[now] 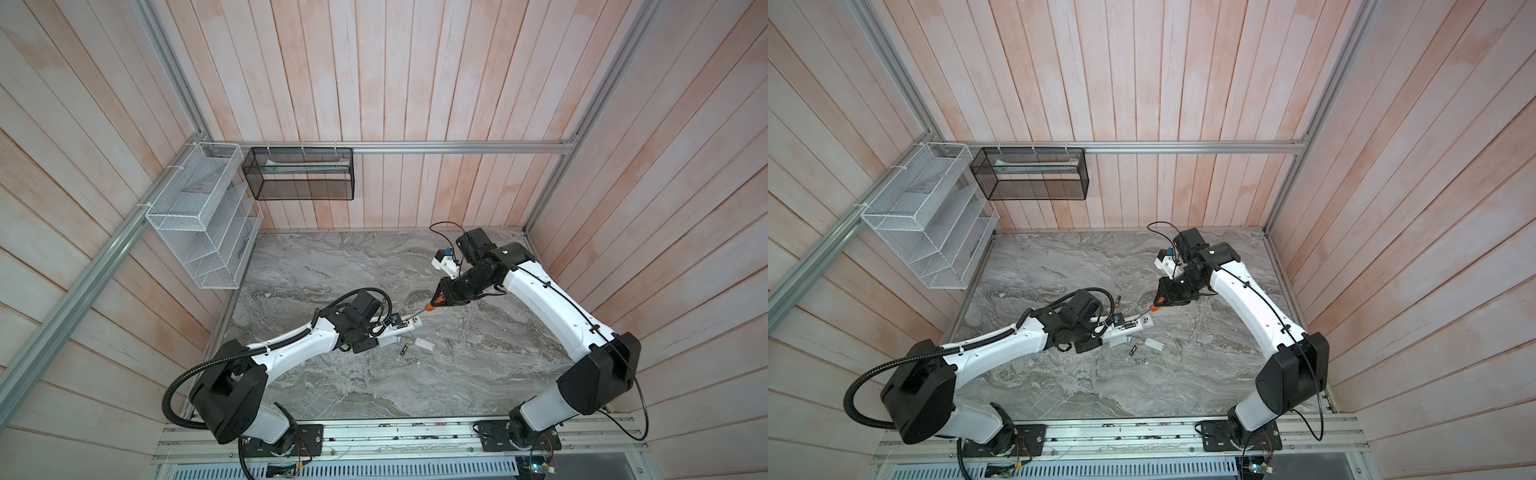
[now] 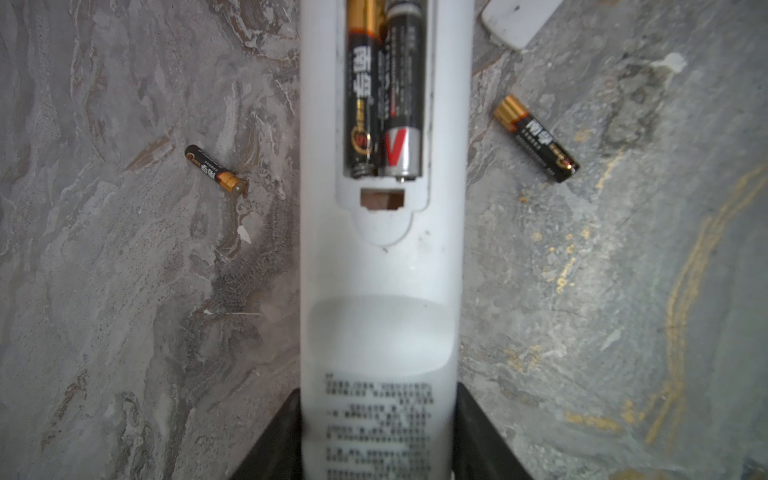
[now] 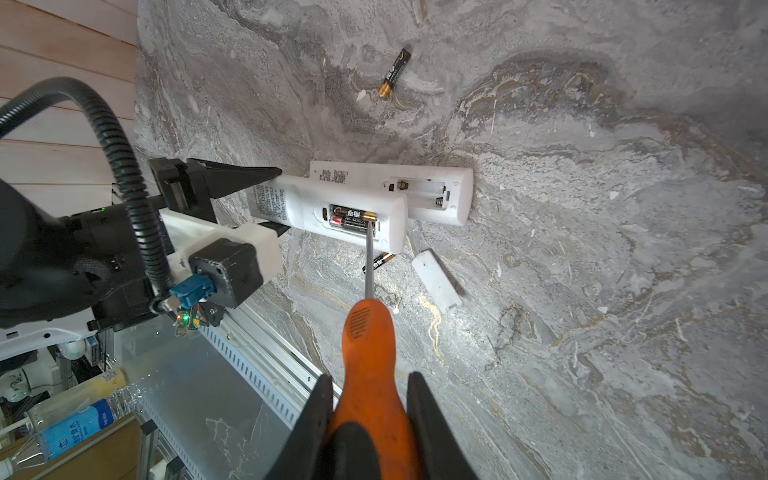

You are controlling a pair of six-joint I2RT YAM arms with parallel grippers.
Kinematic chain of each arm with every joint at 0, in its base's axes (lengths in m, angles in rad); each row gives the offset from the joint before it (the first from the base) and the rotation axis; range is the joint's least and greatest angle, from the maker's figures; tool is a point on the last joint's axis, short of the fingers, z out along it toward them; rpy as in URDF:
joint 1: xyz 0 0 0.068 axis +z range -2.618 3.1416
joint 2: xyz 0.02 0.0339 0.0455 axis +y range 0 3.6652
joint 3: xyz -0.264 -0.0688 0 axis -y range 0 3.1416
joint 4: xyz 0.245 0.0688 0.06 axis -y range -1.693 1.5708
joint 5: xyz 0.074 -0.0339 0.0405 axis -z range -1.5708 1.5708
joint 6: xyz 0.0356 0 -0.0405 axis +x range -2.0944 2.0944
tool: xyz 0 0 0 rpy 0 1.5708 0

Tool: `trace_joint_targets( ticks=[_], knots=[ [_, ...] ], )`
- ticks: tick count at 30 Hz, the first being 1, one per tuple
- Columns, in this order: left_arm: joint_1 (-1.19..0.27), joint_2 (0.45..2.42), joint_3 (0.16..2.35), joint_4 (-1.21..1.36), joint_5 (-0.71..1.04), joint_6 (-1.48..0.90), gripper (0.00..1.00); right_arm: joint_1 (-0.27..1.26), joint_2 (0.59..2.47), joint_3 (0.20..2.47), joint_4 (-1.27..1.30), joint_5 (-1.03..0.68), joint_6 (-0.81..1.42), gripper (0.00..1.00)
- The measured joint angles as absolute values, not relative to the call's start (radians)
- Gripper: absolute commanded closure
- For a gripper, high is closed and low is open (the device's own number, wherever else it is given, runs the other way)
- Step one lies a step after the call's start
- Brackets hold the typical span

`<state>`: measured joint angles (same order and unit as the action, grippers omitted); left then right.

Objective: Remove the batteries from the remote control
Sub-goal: 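Insert the screwdriver tip beside the batteries with the right gripper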

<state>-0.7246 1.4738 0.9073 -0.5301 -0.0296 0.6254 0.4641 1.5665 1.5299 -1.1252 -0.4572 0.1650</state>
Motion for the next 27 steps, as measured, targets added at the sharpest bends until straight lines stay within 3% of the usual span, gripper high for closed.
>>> trace_joint_targets(
  ticks=[27],
  knots=[
    [-0.725, 1.440, 0.891, -0.527, -0.019, 0.629, 0.85, 0.413, 1.574, 1.435, -1.073, -0.520, 0.218, 0.85]
  ],
)
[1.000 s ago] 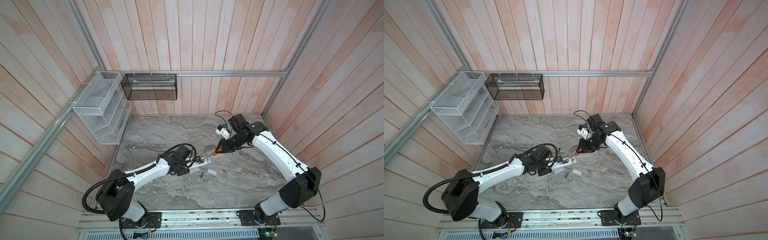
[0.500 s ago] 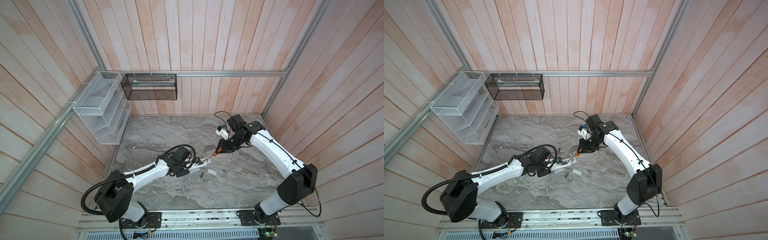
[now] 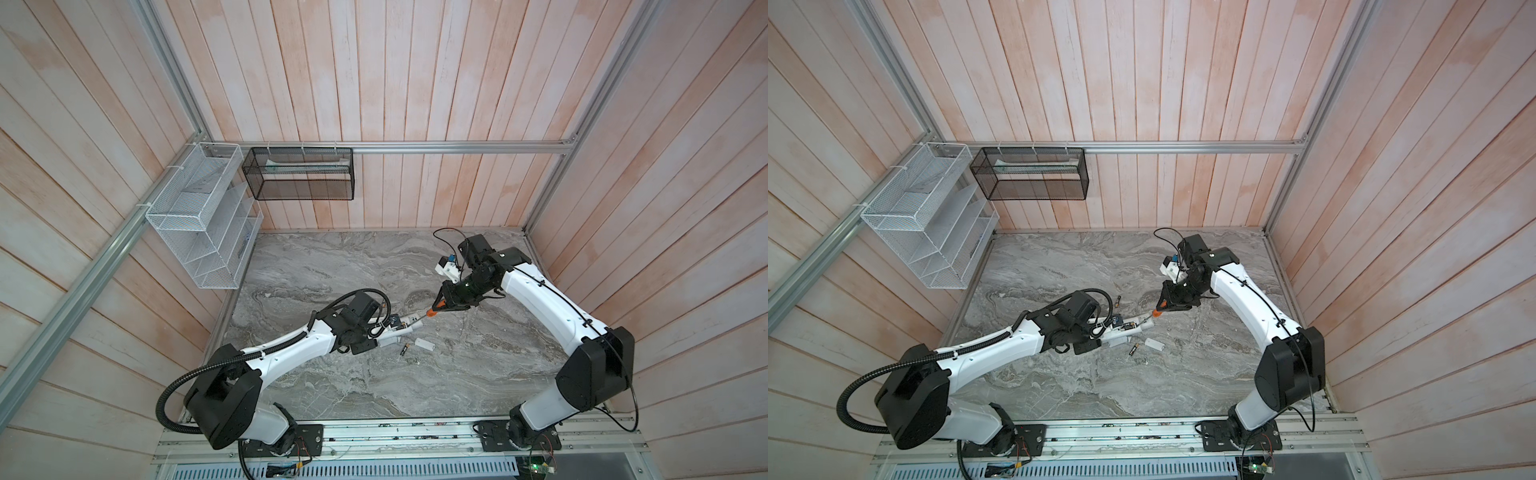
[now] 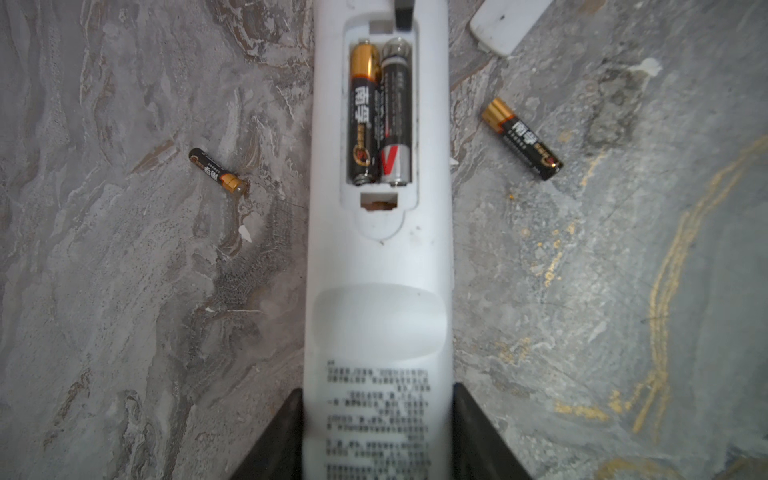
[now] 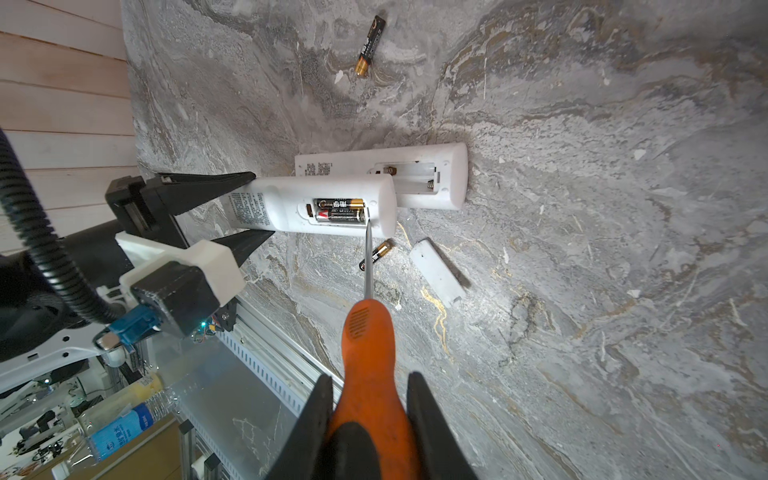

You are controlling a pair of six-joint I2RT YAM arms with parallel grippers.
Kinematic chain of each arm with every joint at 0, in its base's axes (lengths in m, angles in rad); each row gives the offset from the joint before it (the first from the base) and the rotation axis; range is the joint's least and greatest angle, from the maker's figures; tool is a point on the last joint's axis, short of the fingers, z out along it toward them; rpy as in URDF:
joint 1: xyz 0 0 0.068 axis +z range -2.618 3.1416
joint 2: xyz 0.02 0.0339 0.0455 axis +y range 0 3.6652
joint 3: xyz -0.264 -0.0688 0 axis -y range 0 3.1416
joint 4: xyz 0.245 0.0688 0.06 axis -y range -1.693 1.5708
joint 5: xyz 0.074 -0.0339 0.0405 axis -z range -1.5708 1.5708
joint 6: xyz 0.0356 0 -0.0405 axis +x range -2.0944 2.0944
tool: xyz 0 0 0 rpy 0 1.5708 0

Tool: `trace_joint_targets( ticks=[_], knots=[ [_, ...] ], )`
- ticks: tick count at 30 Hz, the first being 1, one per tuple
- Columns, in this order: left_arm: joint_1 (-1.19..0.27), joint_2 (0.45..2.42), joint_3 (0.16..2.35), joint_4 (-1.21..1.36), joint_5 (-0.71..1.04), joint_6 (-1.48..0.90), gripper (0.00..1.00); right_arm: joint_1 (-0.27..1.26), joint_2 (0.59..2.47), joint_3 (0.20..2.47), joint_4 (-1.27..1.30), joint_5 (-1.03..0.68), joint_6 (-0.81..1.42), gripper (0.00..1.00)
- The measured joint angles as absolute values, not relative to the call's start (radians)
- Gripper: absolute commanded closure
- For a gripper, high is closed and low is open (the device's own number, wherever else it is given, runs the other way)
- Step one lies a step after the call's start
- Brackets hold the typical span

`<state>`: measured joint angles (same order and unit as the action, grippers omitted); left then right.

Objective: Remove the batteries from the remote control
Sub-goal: 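Insert the screwdriver tip beside the batteries with the right gripper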

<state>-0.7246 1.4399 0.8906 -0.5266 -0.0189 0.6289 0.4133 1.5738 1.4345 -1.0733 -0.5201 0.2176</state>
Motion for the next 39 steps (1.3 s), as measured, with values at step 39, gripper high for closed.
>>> trace_joint_targets(
  ticks=[39],
  knots=[
    [-0.947, 1.467, 0.736, -0.445, 0.158, 0.511, 0.86, 0.385, 1.179, 1.174, -1.173, -0.516, 0.394, 0.85]
  ],
)
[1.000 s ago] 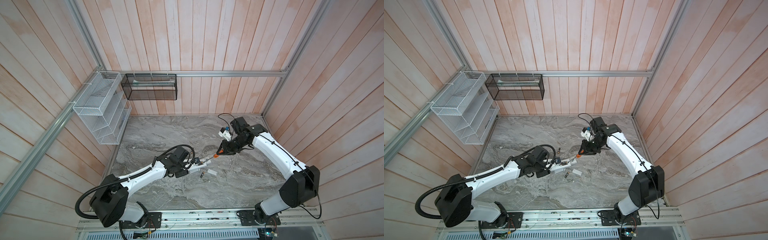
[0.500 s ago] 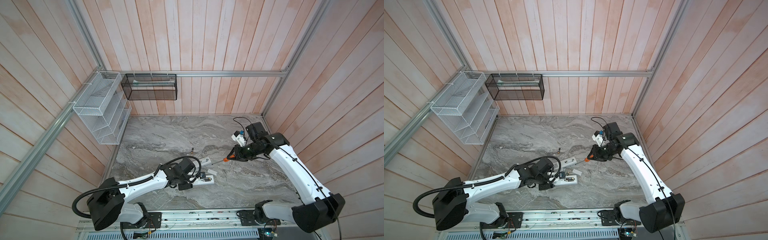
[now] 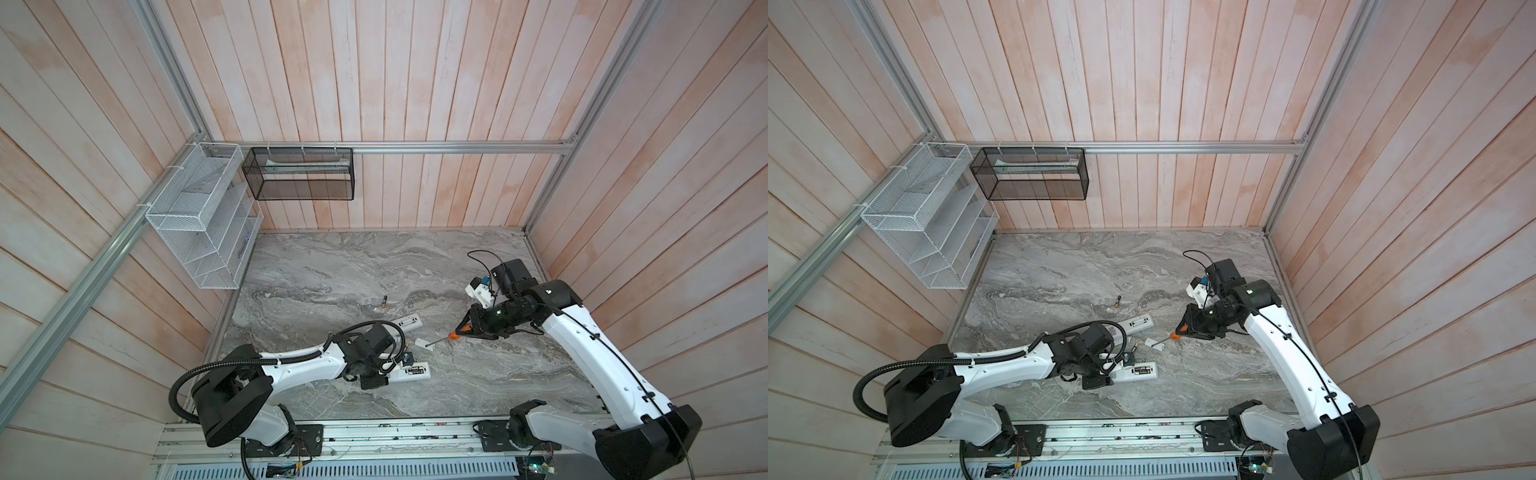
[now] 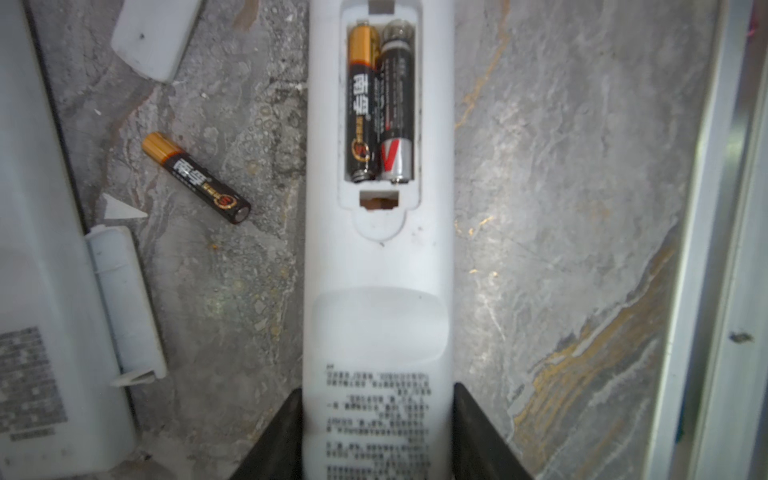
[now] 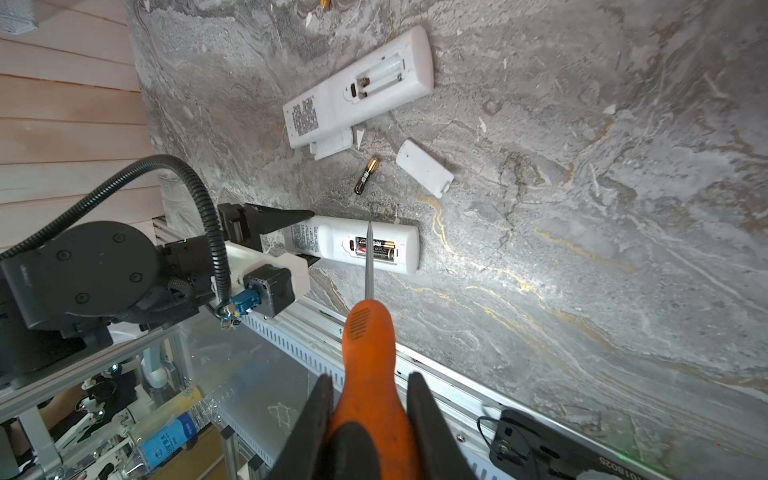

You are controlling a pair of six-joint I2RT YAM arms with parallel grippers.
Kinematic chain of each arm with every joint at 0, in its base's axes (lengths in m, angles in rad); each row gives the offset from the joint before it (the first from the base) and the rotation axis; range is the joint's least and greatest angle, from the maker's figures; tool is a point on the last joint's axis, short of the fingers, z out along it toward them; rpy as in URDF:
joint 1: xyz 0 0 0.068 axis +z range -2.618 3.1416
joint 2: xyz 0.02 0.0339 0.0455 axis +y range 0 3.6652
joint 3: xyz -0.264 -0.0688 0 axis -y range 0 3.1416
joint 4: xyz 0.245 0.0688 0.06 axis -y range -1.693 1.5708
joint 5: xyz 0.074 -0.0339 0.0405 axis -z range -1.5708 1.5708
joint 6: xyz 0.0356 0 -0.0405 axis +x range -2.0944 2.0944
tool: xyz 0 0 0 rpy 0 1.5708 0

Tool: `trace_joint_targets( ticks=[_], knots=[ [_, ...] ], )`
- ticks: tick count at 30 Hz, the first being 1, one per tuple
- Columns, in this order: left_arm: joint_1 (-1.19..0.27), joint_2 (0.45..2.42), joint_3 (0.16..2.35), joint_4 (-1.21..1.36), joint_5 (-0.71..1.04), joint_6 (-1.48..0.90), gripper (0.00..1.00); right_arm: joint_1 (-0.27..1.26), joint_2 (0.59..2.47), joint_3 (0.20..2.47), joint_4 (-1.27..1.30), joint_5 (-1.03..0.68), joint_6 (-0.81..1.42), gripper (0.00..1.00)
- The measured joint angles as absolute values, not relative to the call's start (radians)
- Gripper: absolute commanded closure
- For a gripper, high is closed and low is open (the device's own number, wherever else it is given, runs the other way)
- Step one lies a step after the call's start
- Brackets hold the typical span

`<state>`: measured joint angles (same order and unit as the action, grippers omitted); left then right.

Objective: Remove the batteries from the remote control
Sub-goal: 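Insert the screwdriver tip beside the batteries with the right gripper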

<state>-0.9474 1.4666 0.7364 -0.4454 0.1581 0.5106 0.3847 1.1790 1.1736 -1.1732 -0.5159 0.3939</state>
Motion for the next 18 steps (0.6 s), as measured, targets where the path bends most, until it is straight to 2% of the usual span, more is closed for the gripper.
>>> trace_joint_targets(
  ticks=[7, 18],
  knots=[
    [-0.947, 1.468, 0.736, -0.428, 0.160, 0.508, 0.86, 0.445, 1.174, 1.062, -1.167, -0.518, 0.448, 0.86],
    [-0.947, 1.468, 0.730, -0.422, 0.160, 0.507, 0.86, 0.444, 1.208, 1.055, -1.114, -0.499, 0.444, 0.85]
  ],
)
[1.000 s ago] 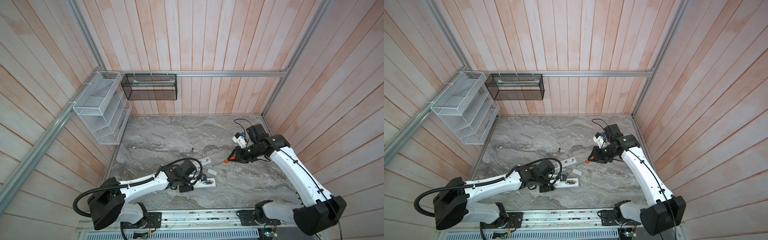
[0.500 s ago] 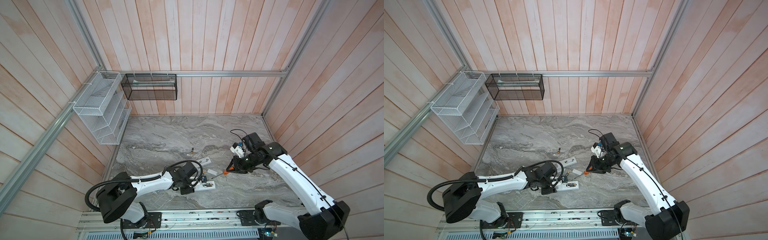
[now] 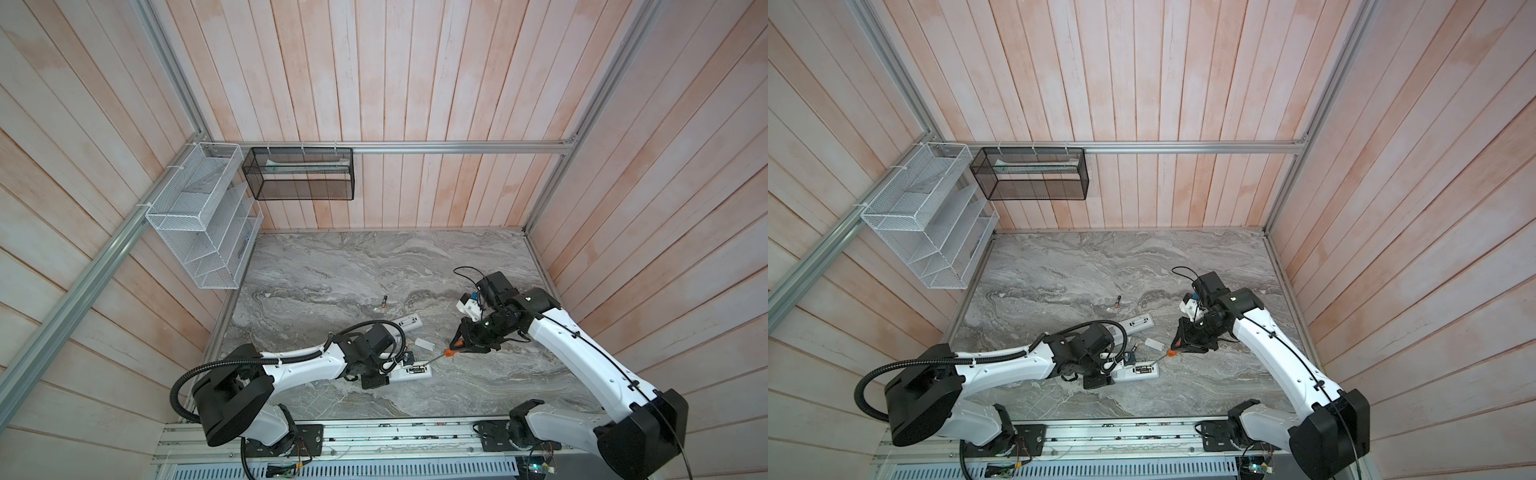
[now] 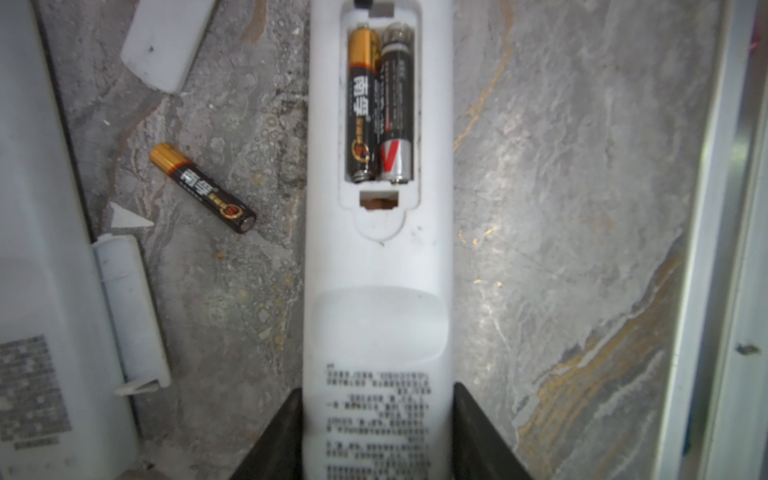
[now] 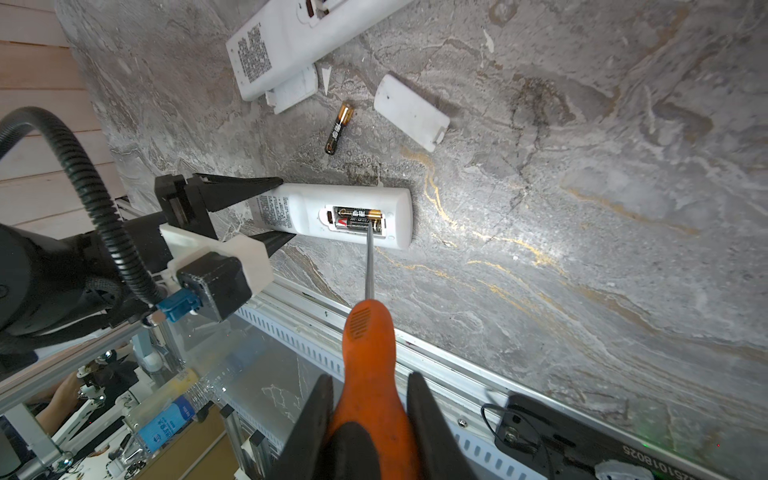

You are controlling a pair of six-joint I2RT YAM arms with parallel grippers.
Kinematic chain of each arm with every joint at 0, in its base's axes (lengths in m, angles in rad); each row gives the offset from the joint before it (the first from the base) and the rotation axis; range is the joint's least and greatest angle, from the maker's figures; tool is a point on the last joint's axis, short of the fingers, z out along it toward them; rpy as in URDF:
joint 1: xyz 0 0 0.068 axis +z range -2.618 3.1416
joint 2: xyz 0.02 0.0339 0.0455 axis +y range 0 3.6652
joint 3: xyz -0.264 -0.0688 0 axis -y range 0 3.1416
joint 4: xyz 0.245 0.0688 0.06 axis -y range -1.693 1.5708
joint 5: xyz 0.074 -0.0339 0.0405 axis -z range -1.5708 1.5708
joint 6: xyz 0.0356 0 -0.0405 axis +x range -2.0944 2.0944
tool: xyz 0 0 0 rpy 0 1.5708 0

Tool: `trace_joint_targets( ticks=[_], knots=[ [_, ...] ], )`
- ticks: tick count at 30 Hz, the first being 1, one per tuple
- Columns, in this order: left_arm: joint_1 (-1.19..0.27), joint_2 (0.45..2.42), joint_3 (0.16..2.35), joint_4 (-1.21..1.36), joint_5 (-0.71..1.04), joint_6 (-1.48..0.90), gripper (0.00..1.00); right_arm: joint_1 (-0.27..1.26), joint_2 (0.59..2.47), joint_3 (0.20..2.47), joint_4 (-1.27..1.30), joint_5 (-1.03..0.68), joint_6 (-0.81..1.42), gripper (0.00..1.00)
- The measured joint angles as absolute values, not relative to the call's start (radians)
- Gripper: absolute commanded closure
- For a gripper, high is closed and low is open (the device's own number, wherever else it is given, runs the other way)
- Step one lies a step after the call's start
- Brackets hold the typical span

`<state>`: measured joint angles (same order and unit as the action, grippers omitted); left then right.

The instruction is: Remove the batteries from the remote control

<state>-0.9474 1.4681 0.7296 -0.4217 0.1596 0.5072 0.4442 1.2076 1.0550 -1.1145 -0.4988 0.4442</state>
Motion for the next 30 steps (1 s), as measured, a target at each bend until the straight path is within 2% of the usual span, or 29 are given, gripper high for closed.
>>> trace_joint_targets(
  ticks=[30],
  knots=[
    [-0.947, 1.468, 0.727, -0.424, 0.152, 0.507, 0.86, 0.390, 1.198, 0.979, -1.061, -0.538, 0.415, 0.85]
  ],
)
